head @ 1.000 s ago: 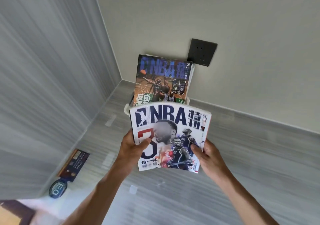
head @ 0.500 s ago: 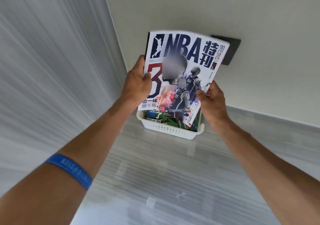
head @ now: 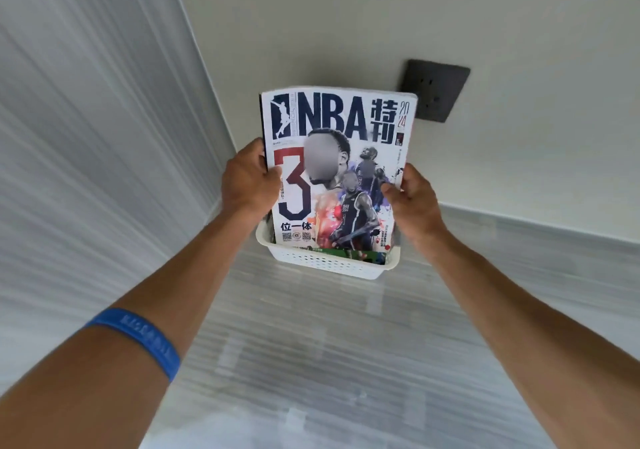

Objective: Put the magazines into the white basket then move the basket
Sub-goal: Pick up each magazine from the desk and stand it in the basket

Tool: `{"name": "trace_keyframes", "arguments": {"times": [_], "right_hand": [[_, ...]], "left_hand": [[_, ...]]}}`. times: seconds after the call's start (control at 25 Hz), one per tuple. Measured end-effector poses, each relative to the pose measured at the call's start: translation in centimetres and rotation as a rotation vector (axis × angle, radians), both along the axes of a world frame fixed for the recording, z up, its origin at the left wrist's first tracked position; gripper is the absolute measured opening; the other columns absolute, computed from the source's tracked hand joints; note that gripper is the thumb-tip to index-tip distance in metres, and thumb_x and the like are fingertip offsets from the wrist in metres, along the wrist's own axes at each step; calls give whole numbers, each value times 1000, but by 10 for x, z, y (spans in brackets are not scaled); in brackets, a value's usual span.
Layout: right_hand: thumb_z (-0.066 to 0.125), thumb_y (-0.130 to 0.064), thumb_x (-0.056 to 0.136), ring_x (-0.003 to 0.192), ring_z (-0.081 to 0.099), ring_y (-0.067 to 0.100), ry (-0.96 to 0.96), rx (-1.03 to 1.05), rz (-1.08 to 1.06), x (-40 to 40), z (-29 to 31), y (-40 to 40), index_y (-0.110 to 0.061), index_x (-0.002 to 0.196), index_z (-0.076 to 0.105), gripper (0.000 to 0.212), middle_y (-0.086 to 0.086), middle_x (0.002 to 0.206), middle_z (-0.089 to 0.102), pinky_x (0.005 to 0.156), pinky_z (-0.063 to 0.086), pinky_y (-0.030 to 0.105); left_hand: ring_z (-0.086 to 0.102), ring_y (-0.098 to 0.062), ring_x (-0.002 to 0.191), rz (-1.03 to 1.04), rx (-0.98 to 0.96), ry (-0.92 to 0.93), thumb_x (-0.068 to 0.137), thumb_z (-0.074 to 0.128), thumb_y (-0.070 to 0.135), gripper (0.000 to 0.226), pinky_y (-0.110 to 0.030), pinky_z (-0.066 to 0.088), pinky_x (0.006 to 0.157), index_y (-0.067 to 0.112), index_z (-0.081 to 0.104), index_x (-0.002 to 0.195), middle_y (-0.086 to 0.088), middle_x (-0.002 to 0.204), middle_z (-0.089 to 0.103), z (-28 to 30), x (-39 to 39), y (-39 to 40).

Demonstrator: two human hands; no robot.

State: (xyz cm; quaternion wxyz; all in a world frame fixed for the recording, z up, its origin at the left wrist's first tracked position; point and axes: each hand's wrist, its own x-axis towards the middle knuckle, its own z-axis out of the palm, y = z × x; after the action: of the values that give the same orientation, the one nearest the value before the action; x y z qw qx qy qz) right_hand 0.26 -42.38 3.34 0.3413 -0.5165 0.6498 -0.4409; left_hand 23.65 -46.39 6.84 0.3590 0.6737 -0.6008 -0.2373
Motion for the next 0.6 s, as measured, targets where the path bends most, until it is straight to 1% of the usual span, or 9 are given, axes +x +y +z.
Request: {"name": "trace_keyframes", "arguments": {"times": [0.04, 0.08, 0.16, 0.24, 0.32, 0.44, 0.52, 0.56, 0.6], "right_hand": [[53, -11, 96, 103, 66, 19, -1, 24, 19, 2, -1, -3, -16, 120, 57, 25, 1, 115, 70, 91, 53, 36], [53, -12, 97, 103, 66, 18, -13, 40, 18, 5, -3, -8, -18, 120, 58, 24, 1, 116, 69, 93, 53, 37], [53, -12, 96, 99, 68, 21, -60, 46, -17, 12, -3, -13, -19, 114, 60, 21, 1, 111, 71, 91, 55, 43], [54, -13, 94, 97, 68, 29, -100, 31, -48, 15, -6, -15, -19, 106, 61, 15, 7, 105, 72, 89, 55, 48], [54, -11, 94, 94, 68, 28, -73, 81, -58, 9, -11, -11, -17, 99, 60, 11, 7, 101, 72, 84, 55, 45], [50, 0, 89, 85, 70, 25, -43, 237, -148, -5, -20, 1, -24, 96, 57, 26, 4, 101, 71, 74, 60, 46], [51, 1, 87, 84, 70, 22, -131, 231, -210, -9, -22, 16, -22, 105, 55, 30, 3, 111, 69, 68, 61, 42], [54, -1, 87, 86, 69, 20, -157, 200, -220, -10, -24, 26, -21, 112, 55, 32, 2, 117, 67, 68, 61, 39], [58, -6, 87, 91, 69, 20, -152, 167, -213, -10, -27, 39, -20, 119, 54, 35, 0, 123, 64, 74, 60, 39]], "left_hand": [[70, -17, 84, 63, 16, -126, 86, 67, 16, 17, -34, 56, 80, 21, 65, 102, 5, 93, 74, -6, 4, 1], [70, -20, 85, 100, 28, -180, 85, 69, 20, 16, -34, 55, 81, 20, 66, 101, 3, 94, 74, -9, 6, 3], [69, -19, 86, 107, 23, -119, 86, 69, 20, 16, -30, 51, 78, 19, 66, 102, 3, 95, 73, -12, 8, 5], [65, -14, 80, 101, -15, -54, 88, 68, 19, 15, -26, 47, 76, 18, 64, 102, 8, 92, 69, -9, 7, 3], [64, -13, 81, 121, 14, -18, 88, 66, 16, 13, -25, 46, 77, 19, 65, 100, 9, 92, 69, -8, 5, 1], [67, -20, 98, 155, 131, -58, 85, 61, 9, 28, -24, 45, 80, 21, 66, 110, 1, 112, 70, -23, -8, 21], [64, -26, 106, 18, 19, -162, 83, 61, 5, 42, -31, 49, 88, 17, 61, 123, -5, 125, 65, -34, -34, 57], [63, -28, 108, -99, -76, -182, 81, 61, 2, 47, -35, 50, 94, 15, 59, 126, -6, 126, 65, -41, -52, 77], [62, -27, 111, -215, -151, -186, 80, 61, -1, 51, -36, 48, 99, 13, 58, 128, -7, 126, 65, -47, -69, 97]]}}
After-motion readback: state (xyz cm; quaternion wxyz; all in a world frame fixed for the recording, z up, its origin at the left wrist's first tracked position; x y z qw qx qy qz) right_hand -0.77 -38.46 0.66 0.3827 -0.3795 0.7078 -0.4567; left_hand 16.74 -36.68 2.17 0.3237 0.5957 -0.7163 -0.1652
